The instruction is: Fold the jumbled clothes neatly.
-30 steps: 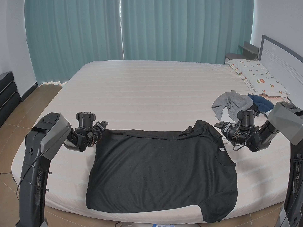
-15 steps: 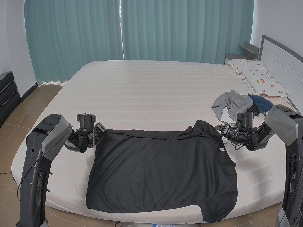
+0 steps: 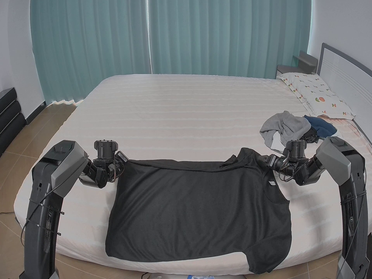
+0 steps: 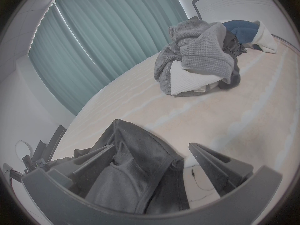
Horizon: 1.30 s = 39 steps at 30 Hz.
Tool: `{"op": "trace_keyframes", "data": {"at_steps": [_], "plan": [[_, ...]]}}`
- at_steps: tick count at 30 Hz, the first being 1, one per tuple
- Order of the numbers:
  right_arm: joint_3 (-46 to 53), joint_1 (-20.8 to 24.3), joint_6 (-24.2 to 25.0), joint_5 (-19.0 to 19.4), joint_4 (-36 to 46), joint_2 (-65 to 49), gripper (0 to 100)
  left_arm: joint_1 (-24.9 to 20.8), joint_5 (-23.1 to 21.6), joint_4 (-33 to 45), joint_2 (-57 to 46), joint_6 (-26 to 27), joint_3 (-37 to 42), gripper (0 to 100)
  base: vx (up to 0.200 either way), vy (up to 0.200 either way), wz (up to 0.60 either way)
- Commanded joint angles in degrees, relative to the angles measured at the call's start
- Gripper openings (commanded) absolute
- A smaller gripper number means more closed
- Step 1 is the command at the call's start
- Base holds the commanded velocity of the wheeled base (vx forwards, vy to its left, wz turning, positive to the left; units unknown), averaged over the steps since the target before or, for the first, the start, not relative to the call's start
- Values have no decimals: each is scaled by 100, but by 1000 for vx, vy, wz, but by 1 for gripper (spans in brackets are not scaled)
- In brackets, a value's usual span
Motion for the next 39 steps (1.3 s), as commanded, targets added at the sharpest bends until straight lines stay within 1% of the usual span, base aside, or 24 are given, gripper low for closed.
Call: {"op": "trace_keyframes", "data": {"at_steps": [1, 5, 7, 8, 11, 15, 17, 19, 20, 21, 23, 25, 26, 28, 31, 37, 39], "plan": [[-329, 11, -10, -5, 88, 355, 0, -4, 1, -3, -27, 2, 12, 0, 0, 0, 0], [-329, 11, 7, -5, 18, 346, 0, -4, 1, -3, -27, 2, 12, 0, 0, 0, 0], [-338, -15, 104, -5, -44, 285, 0, -4, 1, -3, -27, -7, 12, 0, 0, 0, 0], [-338, -41, 236, -22, -149, 250, 0, -4, 1, -3, -36, -7, 12, 0, 0, 0, 0], [-259, -112, 394, -57, -422, 144, 0, -4, 19, -12, -36, -7, 3, 0, 0, 0, 0], [-250, -217, 412, -260, -519, 162, 0, 4, 36, -179, -27, -16, 12, 0, 0, 0, 0], [-250, -235, 412, -312, -527, 188, 0, 13, 54, -311, -18, -78, 12, 0, 0, 0, 0], [-224, -261, 429, -321, -536, 232, 0, 40, 89, -566, -44, -297, 21, 0, 0, 0, 0], [-215, -261, 429, -321, -545, 241, 0, 40, 98, -592, -44, -324, 21, 0, 0, 0, 0], [-206, -261, 429, -365, -607, 276, 0, 57, 168, -724, -44, -482, 3, 0, 0, 0, 0], [-206, -261, 420, -444, -738, 302, 0, 66, 186, -847, -36, -517, 21, 0, 0, 0, 0], [-206, -261, 420, -479, -782, 320, 0, 66, 195, -873, -36, -517, 21, 0, 0, 0, 0], [-241, -261, 420, -611, -897, 355, 0, 66, 239, -873, -1, -508, -6, 0, 0, 0, 0], [-268, -261, 438, -734, -1064, 364, 0, 84, 414, -891, 8, -508, -50, 0, 0, 0, 0], [-259, -261, 508, -857, -1318, 373, 0, 110, 458, -882, 26, -508, -50, 0, 0, 0, 0], [-215, -261, 543, -875, -1310, 487, 0, 92, 467, -829, 26, -438, -85, 0, 0, 0, 0], [-215, -261, 526, -892, -1301, 584, 0, 75, 450, -803, 61, -306, -94, 0, 0, 0, 0]]}}
